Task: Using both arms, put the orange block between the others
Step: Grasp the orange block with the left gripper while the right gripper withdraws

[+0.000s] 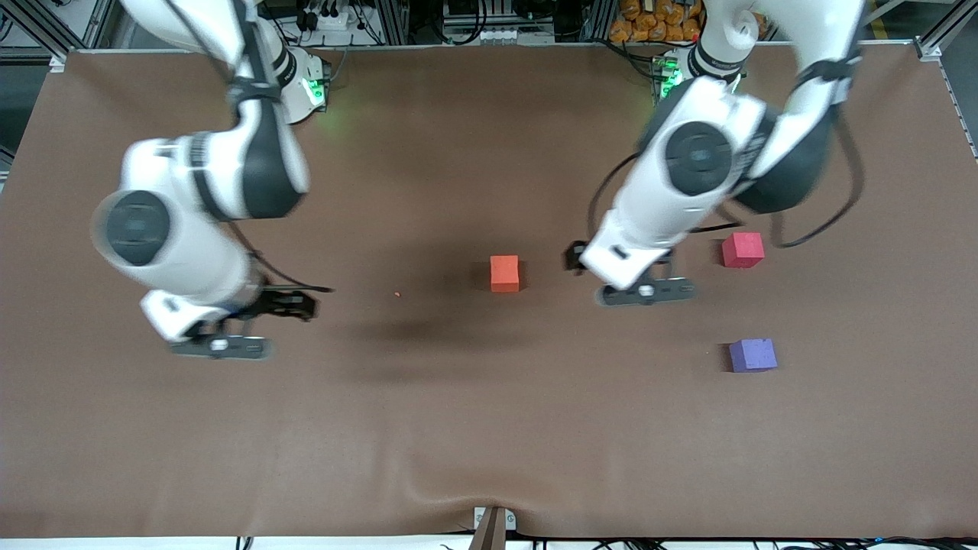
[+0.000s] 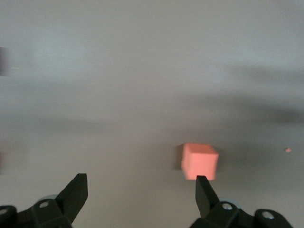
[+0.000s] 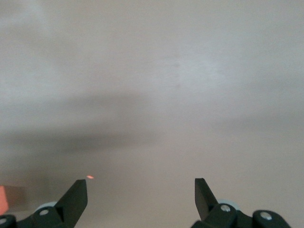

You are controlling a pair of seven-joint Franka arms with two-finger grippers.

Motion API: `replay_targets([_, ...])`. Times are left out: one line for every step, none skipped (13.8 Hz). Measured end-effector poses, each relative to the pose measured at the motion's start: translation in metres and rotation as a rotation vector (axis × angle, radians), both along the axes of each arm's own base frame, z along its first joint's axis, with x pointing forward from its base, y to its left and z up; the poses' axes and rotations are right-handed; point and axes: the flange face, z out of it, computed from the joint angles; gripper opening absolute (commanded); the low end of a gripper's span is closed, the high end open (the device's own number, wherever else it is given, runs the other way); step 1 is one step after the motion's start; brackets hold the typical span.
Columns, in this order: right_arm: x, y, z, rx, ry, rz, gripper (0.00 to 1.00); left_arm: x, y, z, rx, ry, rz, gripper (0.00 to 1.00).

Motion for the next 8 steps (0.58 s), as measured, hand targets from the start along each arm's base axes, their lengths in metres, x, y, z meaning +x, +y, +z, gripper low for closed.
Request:
replay_targets([0.001, -0.022, 0.005, 0.003, 0.001, -0.003, 1.00, -0.001, -0.016, -0.015, -0.009, -0.004, 0.019, 1.00])
replay_targets([0.001, -0.040, 0.009, 0.006, 0.005, -0.009, 1.00, -0.004, -0.032, -0.032, -0.016, -0.005, 0.041, 1.00])
replay_targets([0.000, -0.057, 0.012, 0.007, 0.011, -0.018, 1.00, -0.008, -0.048, -0.047, -0.021, -0.005, 0.056, 1.00])
replay_targets([-0.001, -0.074, 0.017, 0.011, 0.021, -0.029, 1.00, -0.014, -0.064, -0.064, -0.025, -0.002, 0.059, 1.00])
replay_targets([-0.003, -0.086, 0.022, 0.017, 0.027, -0.038, 1.00, -0.021, -0.078, -0.079, -0.023, 0.005, 0.047, 1.00])
replay_targets([-0.004, -0.096, 0.026, 0.021, 0.030, -0.049, 1.00, -0.029, -0.091, -0.094, -0.016, 0.016, 0.031, 1.00])
replay_targets([-0.006, -0.105, 0.029, 0.022, 0.031, -0.054, 1.00, -0.038, -0.102, -0.107, -0.006, 0.028, 0.014, 1.00])
replay_targets([-0.007, -0.114, 0.032, 0.021, 0.032, -0.051, 1.00, -0.046, -0.111, -0.118, 0.003, 0.039, -0.001, 1.00])
